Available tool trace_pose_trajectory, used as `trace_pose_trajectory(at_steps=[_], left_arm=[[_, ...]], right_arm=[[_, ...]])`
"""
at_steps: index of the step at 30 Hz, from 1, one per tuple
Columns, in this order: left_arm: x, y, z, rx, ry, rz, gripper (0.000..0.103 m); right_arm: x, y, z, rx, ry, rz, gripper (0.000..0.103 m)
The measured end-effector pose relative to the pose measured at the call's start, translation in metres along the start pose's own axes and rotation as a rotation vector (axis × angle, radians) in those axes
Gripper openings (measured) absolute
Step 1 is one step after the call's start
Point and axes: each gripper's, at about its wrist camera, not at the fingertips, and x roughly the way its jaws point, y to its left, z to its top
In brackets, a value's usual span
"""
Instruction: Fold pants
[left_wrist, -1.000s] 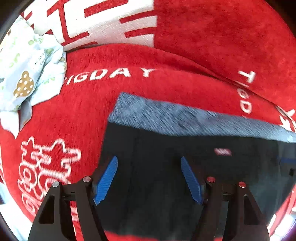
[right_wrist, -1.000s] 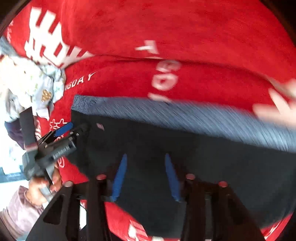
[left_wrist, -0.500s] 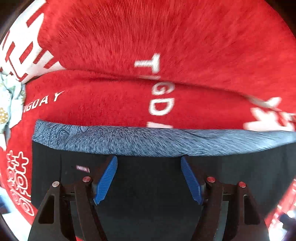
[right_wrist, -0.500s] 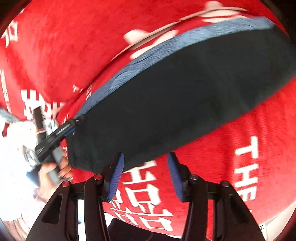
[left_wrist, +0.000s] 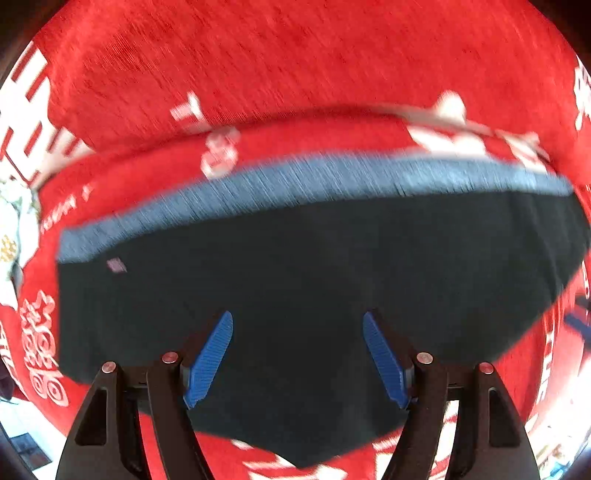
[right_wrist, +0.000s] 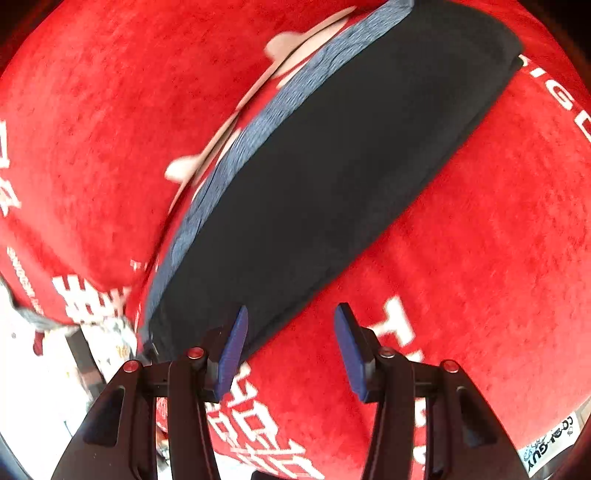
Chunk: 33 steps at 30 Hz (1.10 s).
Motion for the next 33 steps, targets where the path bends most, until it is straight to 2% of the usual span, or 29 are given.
trace_pose_trajectory(at_steps=[2, 3, 4, 7, 10, 14, 15, 16, 18, 24, 26, 33], left_arm=[[0.013, -0.001, -0.017, -0.003, 0.037, 0.000, 0.075], [0.017, -0.004, -0.025, 0.001, 0.037, 0.008, 0.078], [0.015, -0.005, -0.031, 0.008, 0.000, 0.021, 0.082], [0.014, -0.005, -0.033, 0.017, 0.005, 0.032, 0.084], [0.014, -0.008, -0.031, 0.020, 0.033, 0.036, 0.084], [0.010, -0.019, -0.028, 0.050, 0.028, 0.071, 0.084], [0.009, -0.021, -0.028, 0.053, 0.026, 0.079, 0.084], [0.008, -0.023, -0.028, 0.055, 0.027, 0.084, 0.084], [0.010, -0.028, -0.025, 0.061, 0.032, 0.090, 0.084], [0.002, -0.043, -0.015, 0.094, 0.036, 0.057, 0.084], [-0.008, -0.047, 0.002, 0.096, 0.029, 0.033, 0.084], [-0.018, -0.109, 0.034, 0.082, -0.012, -0.063, 0.084]], right_arm=[[0.002, -0.003, 0.009, 0.009, -0.023, -0.004, 0.044], [0.006, -0.005, 0.015, 0.002, -0.024, -0.047, 0.017], [0.005, -0.011, 0.018, 0.000, -0.023, -0.089, 0.002], [-0.001, -0.031, 0.016, 0.044, -0.026, -0.140, 0.003], [-0.015, -0.044, 0.007, 0.071, -0.021, -0.101, 0.006], [-0.030, -0.054, 0.002, 0.071, -0.014, -0.099, 0.008], [-0.033, -0.057, 0.001, 0.076, -0.015, -0.094, 0.015], [-0.034, -0.059, 0.001, 0.085, -0.016, -0.085, 0.026], [-0.033, -0.058, 0.000, 0.092, -0.021, -0.080, 0.040], [-0.034, -0.054, 0.005, 0.085, -0.041, -0.033, 0.040], [-0.039, -0.057, 0.009, 0.084, -0.071, -0.018, 0.040], [-0.056, -0.080, 0.052, 0.110, -0.206, 0.008, 0.040]])
